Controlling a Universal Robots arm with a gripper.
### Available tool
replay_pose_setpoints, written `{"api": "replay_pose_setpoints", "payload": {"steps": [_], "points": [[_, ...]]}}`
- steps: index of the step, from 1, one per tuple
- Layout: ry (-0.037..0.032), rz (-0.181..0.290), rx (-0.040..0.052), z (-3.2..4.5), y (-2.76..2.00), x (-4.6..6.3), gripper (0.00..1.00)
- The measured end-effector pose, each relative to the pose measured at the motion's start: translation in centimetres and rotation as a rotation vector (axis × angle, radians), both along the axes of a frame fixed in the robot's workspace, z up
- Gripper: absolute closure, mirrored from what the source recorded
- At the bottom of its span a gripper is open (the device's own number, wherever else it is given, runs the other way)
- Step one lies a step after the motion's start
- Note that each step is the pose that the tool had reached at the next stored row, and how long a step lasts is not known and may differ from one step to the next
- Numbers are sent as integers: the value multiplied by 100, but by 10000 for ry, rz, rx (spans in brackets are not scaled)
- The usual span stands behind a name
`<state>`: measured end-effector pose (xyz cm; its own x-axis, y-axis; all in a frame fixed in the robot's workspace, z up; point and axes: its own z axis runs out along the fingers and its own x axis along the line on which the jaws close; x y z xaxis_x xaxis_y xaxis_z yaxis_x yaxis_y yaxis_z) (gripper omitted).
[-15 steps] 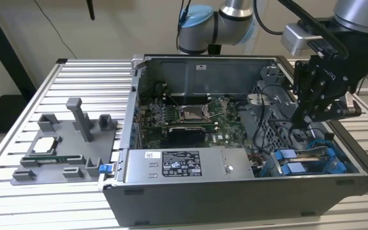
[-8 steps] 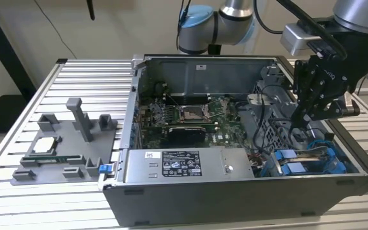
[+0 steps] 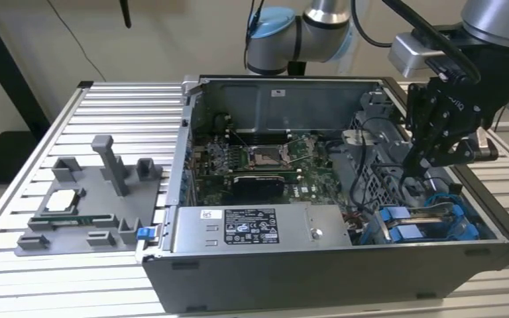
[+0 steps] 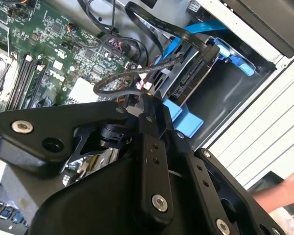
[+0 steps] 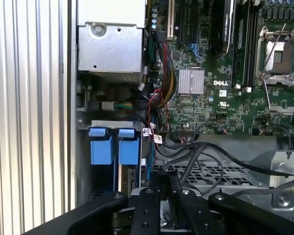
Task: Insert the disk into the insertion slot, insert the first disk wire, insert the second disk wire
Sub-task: 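Insert the first disk wire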
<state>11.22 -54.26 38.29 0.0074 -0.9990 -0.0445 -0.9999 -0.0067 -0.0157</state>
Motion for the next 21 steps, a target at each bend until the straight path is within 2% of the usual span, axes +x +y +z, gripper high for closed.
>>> {"api": "replay_pose_setpoints", "payload": {"steps": [2,5,12,21], "points": [[6,0,1,-6,-2,15,100],[53,1,-2,-18,-19,45,100],[359,1,-2,-51,-92,135,100],[485,1,-2,-113,-187,256,100]]}}
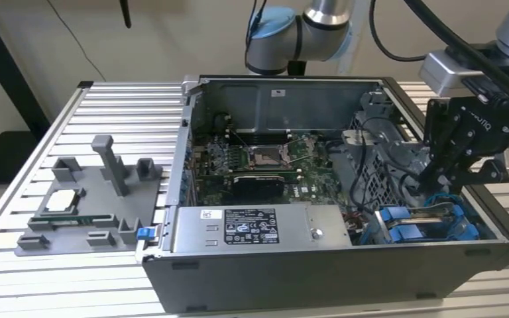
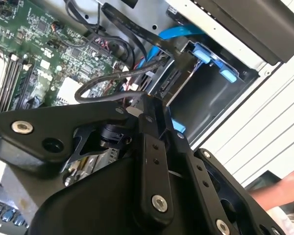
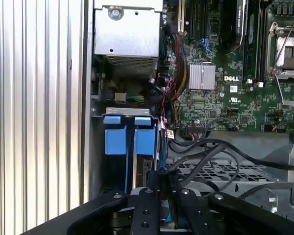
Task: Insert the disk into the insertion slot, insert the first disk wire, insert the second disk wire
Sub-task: 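Insert the first disk wire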
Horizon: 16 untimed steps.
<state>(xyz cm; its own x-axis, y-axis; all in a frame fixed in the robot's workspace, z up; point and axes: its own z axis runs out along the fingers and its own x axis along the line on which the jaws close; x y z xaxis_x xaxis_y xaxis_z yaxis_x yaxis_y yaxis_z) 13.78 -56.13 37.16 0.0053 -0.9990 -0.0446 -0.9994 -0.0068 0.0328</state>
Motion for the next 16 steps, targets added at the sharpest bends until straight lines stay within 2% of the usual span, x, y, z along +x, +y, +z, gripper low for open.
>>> {"api": "replay_pose_setpoints", "payload": {"steps": [6,11,16], "points": [[66,-1,2,-43,-52,91,100],[83,-1,0,-74,-95,140,100],[83,-1,1,-77,-99,148,100]]}}
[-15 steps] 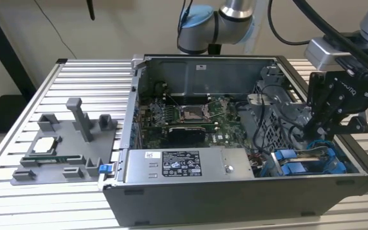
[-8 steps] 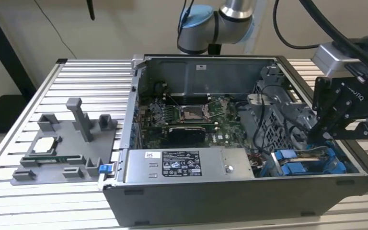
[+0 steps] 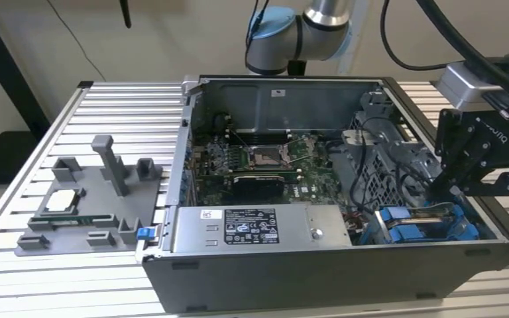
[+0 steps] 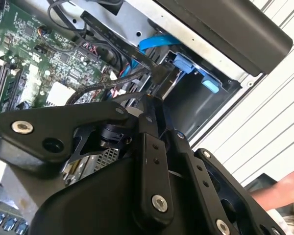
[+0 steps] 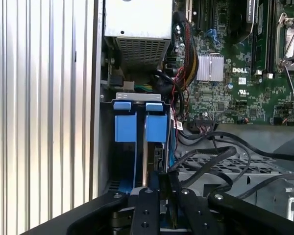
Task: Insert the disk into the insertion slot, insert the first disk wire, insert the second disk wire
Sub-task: 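Insert the first disk wire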
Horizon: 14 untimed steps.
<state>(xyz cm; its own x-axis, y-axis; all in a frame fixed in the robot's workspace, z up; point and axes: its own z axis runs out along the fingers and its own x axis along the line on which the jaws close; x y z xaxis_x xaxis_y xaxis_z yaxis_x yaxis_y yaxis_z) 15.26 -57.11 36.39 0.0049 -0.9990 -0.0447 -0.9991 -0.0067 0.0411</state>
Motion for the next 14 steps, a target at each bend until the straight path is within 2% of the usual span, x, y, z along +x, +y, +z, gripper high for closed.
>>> {"api": "replay_pose_setpoints", "payload": {"steps": [4,14], "points": [[0,0,1,-14,0,2,100],[-1,0,1,-119,-1,52,100]]}}
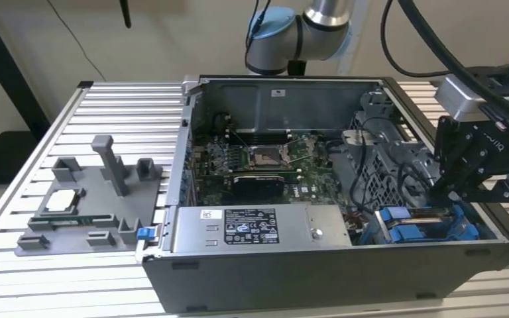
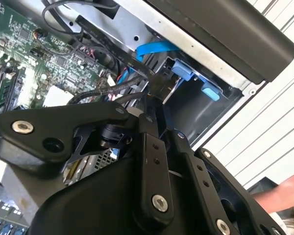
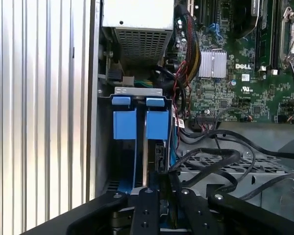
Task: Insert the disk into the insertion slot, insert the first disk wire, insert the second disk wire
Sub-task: 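Insert the first disk wire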
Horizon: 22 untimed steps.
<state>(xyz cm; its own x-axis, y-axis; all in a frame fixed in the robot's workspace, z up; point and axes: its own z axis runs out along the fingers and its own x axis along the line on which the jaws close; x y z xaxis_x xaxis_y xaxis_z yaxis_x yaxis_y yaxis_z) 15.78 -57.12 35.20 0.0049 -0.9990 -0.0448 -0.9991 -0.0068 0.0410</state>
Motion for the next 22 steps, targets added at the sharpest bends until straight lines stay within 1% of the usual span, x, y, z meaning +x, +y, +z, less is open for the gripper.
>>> {"api": "replay_pose_setpoints", "payload": {"steps": [6,9,19,22], "points": [[-4,0,0,-55,-2,45,100],[-18,0,0,-76,-2,58,100],[-89,9,-3,-112,-2,72,100],[-94,9,4,-114,0,72,100]]}}
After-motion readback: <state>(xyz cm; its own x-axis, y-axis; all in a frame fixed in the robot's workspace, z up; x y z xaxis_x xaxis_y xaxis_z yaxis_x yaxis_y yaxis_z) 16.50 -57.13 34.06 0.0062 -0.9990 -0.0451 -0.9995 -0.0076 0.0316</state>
